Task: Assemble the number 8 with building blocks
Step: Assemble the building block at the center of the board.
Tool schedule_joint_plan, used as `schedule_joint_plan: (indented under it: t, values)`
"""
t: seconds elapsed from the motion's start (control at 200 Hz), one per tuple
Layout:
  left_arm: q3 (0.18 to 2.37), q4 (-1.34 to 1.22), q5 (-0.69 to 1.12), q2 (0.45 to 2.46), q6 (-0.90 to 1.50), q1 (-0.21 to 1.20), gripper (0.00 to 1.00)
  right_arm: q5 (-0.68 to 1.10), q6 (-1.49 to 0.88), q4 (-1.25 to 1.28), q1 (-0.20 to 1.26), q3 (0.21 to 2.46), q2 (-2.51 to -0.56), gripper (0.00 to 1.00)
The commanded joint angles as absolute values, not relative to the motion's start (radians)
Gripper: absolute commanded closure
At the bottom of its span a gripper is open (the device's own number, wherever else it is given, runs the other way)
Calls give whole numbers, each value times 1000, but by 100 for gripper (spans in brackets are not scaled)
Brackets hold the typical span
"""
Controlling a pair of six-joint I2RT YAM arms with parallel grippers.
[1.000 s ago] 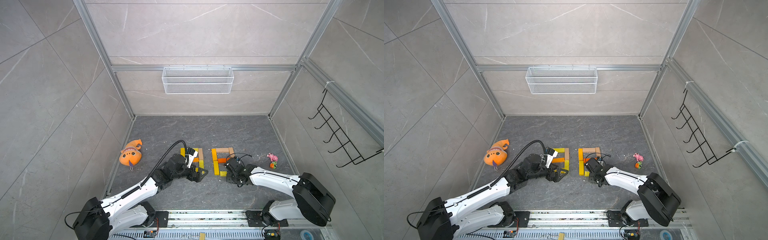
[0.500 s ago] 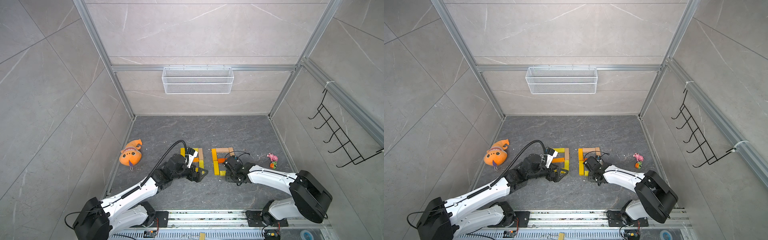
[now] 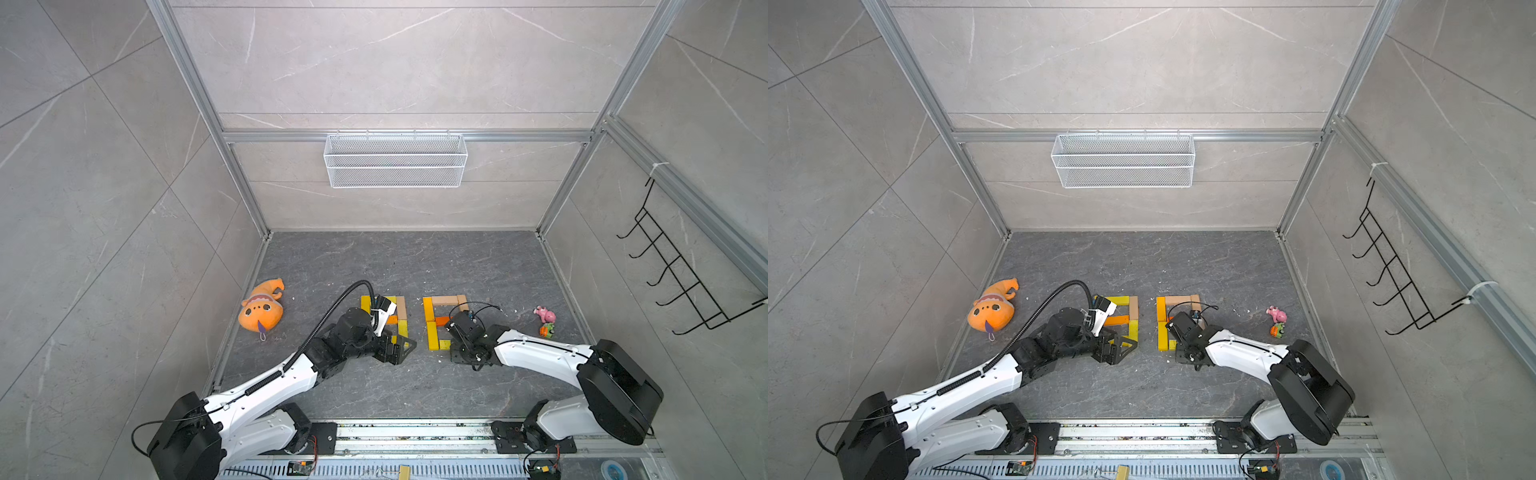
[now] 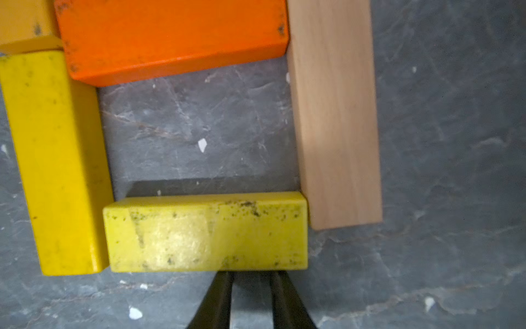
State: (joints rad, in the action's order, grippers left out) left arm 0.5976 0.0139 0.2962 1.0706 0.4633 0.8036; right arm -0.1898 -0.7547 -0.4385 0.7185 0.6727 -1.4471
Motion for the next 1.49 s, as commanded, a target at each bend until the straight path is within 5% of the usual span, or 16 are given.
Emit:
schedule_joint_plan:
  t: [0.0,1.488]
  values:
    - [609,-26,301,1075,468,807,1,-153,-740,-439,716,671,-1485,73]
    - [597,-68,323,1110,498,806,1,-209,-706,-456,707,695,-1466,74]
